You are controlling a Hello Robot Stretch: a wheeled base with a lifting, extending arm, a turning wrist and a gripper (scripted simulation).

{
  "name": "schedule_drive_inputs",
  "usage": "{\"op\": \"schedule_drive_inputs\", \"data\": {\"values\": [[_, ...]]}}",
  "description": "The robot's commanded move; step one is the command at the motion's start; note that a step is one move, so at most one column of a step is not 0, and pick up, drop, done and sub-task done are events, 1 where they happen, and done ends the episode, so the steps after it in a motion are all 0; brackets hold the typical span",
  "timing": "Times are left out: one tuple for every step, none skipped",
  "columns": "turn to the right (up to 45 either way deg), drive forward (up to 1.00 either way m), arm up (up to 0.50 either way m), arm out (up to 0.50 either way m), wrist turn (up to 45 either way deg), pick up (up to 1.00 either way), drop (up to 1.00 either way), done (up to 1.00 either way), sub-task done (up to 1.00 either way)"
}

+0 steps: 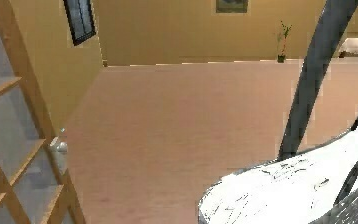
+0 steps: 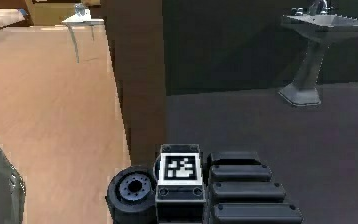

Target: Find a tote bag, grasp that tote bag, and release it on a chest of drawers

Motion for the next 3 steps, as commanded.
{"op": "schedule_drive_inputs", "data": {"values": [[27.0,0.00,0.00,0.00,0.0,0.00,0.00,0.00,0.00],[0.0,0.25,0.00,0.00,0.0,0.00,0.00,0.00,0.00],[-33.0,0.00,0.00,0.00,0.0,0.00,0.00,0.00,0.00]]}}
